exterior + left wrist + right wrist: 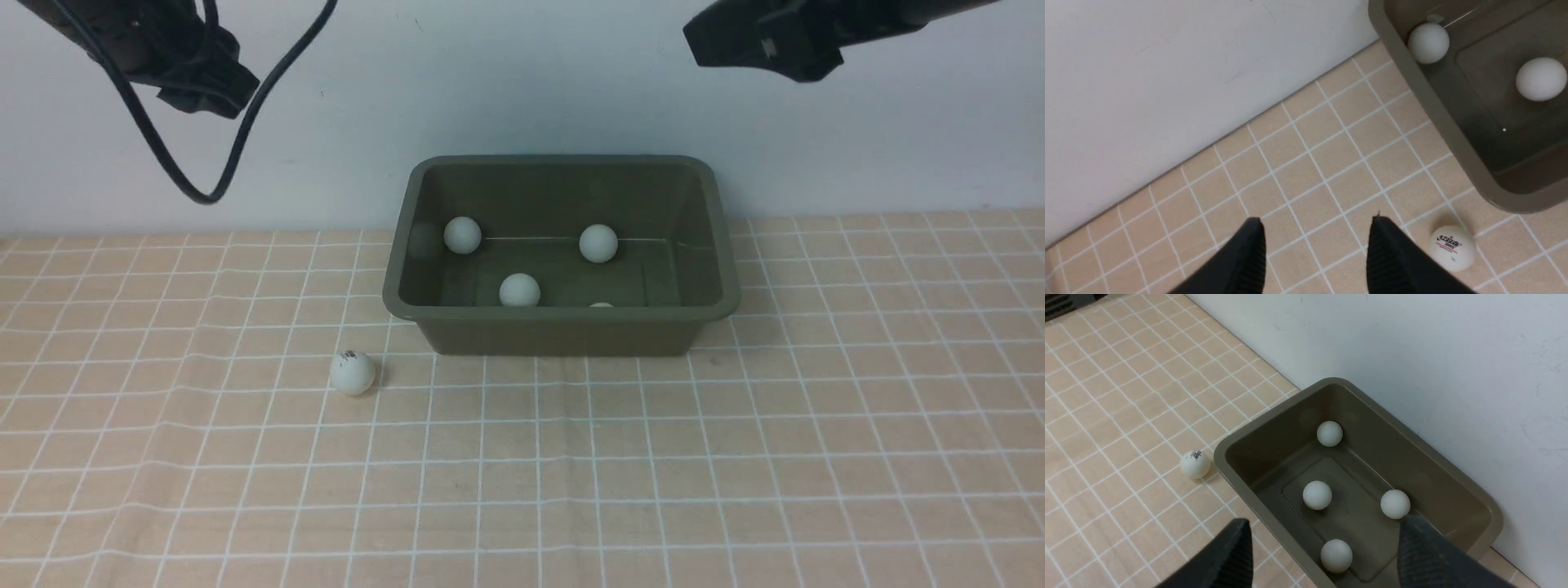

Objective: Put the table tennis balls into the box on the light coffee tablecloth.
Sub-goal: 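Reach for and grasp a ping pong ball on the table beside the basket, then drop the ball into the bin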

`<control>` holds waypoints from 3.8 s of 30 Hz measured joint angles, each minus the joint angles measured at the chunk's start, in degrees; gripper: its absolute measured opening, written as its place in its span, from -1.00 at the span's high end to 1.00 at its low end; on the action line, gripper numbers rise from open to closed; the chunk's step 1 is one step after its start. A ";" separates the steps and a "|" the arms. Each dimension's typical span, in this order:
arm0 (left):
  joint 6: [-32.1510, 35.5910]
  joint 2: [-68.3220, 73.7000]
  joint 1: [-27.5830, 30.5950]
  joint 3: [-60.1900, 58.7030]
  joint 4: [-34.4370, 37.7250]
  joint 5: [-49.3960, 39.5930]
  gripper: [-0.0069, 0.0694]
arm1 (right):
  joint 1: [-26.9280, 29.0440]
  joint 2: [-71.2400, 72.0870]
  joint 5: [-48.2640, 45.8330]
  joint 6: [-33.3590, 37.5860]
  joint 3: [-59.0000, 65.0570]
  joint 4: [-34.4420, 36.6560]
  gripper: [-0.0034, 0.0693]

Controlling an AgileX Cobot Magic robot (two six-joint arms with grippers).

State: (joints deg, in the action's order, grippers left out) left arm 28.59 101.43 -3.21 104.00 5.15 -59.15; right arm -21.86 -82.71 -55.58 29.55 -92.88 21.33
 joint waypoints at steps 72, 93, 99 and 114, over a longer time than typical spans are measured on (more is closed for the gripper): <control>10.01 26.70 -4.98 -1.06 6.14 -10.02 -0.26 | 0.00 -0.23 0.26 1.08 0.00 -2.06 -0.30; 8.29 17.47 -5.08 -1.06 -2.52 -10.35 0.04 | 0.00 -0.23 0.31 1.46 0.00 -2.06 -0.30; 17.41 13.58 -5.08 -1.01 14.63 -10.91 0.04 | 0.00 -0.23 0.72 1.46 0.00 -2.06 -0.30; 30.11 19.22 -7.53 -1.06 22.62 4.66 0.03 | 0.00 -0.23 0.72 1.46 0.00 -1.27 -0.30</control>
State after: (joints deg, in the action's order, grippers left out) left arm 58.69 120.65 -10.74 102.94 27.78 -54.49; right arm -21.86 -82.94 -54.86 31.01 -92.88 20.06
